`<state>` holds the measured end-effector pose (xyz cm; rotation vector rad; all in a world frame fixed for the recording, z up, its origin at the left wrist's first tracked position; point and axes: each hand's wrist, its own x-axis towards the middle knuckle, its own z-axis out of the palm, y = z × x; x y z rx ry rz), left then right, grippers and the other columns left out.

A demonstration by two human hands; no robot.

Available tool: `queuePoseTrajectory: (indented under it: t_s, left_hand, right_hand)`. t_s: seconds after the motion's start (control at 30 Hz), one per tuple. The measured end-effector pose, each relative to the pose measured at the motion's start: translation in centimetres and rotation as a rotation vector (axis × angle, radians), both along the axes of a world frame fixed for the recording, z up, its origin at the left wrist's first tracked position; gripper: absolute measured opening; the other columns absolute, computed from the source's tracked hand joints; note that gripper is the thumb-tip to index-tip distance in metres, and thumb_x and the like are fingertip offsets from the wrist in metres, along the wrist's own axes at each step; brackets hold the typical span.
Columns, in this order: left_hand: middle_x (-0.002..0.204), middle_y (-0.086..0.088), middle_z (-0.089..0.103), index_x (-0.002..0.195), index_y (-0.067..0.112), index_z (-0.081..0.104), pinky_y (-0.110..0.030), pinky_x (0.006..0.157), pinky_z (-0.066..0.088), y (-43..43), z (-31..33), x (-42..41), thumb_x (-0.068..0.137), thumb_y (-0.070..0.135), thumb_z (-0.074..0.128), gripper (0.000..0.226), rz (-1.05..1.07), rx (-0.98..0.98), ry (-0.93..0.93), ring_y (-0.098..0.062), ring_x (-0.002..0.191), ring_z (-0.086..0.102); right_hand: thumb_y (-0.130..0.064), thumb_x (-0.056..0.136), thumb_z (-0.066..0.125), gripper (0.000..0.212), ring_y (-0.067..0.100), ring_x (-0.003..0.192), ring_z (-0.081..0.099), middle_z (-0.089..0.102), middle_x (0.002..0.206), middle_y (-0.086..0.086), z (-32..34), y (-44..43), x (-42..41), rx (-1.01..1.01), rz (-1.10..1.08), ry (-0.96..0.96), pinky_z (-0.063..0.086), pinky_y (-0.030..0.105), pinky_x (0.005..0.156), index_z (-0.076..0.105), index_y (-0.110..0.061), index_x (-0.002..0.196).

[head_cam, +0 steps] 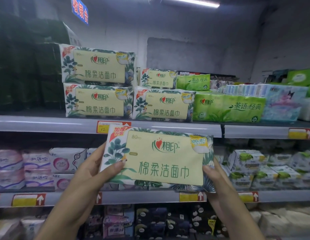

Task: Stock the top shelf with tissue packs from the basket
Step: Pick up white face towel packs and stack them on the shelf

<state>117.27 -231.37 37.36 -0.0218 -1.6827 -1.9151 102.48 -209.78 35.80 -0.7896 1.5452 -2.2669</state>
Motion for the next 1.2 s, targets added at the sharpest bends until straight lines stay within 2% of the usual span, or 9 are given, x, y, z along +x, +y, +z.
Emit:
queuePoseTrajectory:
  t_s: [0.07,0.2,0.3,0.5,0.6,0.7,0.8,1.0,1.2]
  left_hand:
    - [0.117,-0.003,0.070,0.125,0.027,0.059,-0.024,0.081,0.056,0.0,0.3,0.0,0.032,0.053,0.093,0.103,0.016,-0.015,0.014,-0.020,0.107,0.067]
    - [0.117,-0.003,0.071,0.124,0.024,0.060,-0.039,0.095,0.047,-0.1,0.6,0.0,0.031,0.058,0.091,0.103,0.043,-0.009,0.019,-0.019,0.108,0.067]
    - [0.117,-0.004,0.071,0.121,0.021,0.062,-0.032,0.086,0.055,0.1,0.9,0.1,0.033,0.056,0.092,0.099,0.062,0.022,0.063,-0.020,0.108,0.067]
    - [0.117,-0.005,0.071,0.119,0.022,0.063,-0.020,0.076,0.055,1.0,1.9,0.1,0.037,0.056,0.092,0.093,0.062,0.037,0.097,-0.019,0.106,0.068]
    - [0.115,-0.003,0.071,0.117,0.024,0.065,-0.018,0.074,0.054,1.6,2.3,0.0,0.036,0.058,0.091,0.092,0.067,0.022,0.096,-0.018,0.104,0.068]
    - [0.114,-0.002,0.072,0.113,0.025,0.067,-0.017,0.075,0.054,2.1,2.5,0.0,0.037,0.057,0.091,0.086,0.053,0.032,0.115,-0.016,0.104,0.068]
    - [0.114,-0.005,0.071,0.111,0.023,0.070,-0.019,0.077,0.055,2.6,2.9,-0.2,0.039,0.056,0.091,0.081,0.053,0.021,0.122,-0.019,0.104,0.068]
    - [0.116,-0.006,0.071,0.116,0.020,0.066,-0.020,0.075,0.055,3.8,3.5,-0.7,0.037,0.054,0.092,0.090,0.063,0.015,0.133,-0.021,0.105,0.068]
    - [0.119,-0.003,0.070,0.113,0.028,0.070,-0.020,0.079,0.055,5.1,3.9,-1.9,0.041,0.052,0.092,0.079,0.046,0.019,0.174,-0.019,0.107,0.067]
  right_hand:
    - [-0.065,0.016,0.087,0.103,0.010,0.110,0.062,0.064,0.123,-0.011,0.4,0.0,0.1,-0.014,-0.005,0.009,0.052,0.032,0.093,0.055,-0.049,0.112]
    - [-0.068,0.019,0.086,0.094,0.013,0.125,0.050,0.053,0.136,-0.012,1.4,-0.4,0.7,-0.032,-0.001,0.017,0.032,0.045,0.112,0.053,-0.058,0.106]
    - [-0.065,0.026,0.085,0.076,0.003,0.118,0.053,0.057,0.130,-0.020,2.3,-0.6,1.1,-0.034,0.006,0.048,0.036,0.040,0.108,0.055,-0.066,0.096]
    - [-0.074,0.029,0.080,0.102,0.015,0.130,0.047,0.054,0.136,-0.015,3.1,0.2,1.0,0.005,0.020,0.127,0.031,0.048,0.112,0.047,-0.057,0.124]
    - [-0.074,0.028,0.079,0.083,0.011,0.128,0.047,0.055,0.134,-0.019,3.9,0.9,1.1,0.016,0.003,0.162,0.033,0.043,0.111,0.051,-0.069,0.106]
    - [-0.060,0.041,0.082,0.062,0.011,0.131,0.044,0.054,0.131,-0.021,4.7,1.5,1.1,0.013,-0.001,0.153,0.029,0.044,0.113,0.050,-0.068,0.094]
    - [-0.070,0.035,0.081,0.077,0.012,0.131,0.045,0.053,0.137,-0.016,5.0,2.0,1.0,0.029,0.007,0.203,0.027,0.048,0.114,0.049,-0.068,0.105]
    - [-0.075,0.028,0.079,0.065,0.004,0.127,0.047,0.055,0.131,-0.026,5.7,3.6,0.5,0.067,-0.004,0.206,0.031,0.041,0.113,0.052,-0.075,0.088]
    - [-0.077,0.030,0.076,0.067,0.011,0.136,0.037,0.034,0.149,-0.019,6.5,5.1,-0.3,0.098,-0.051,0.269,0.026,0.048,0.114,0.046,-0.077,0.090]
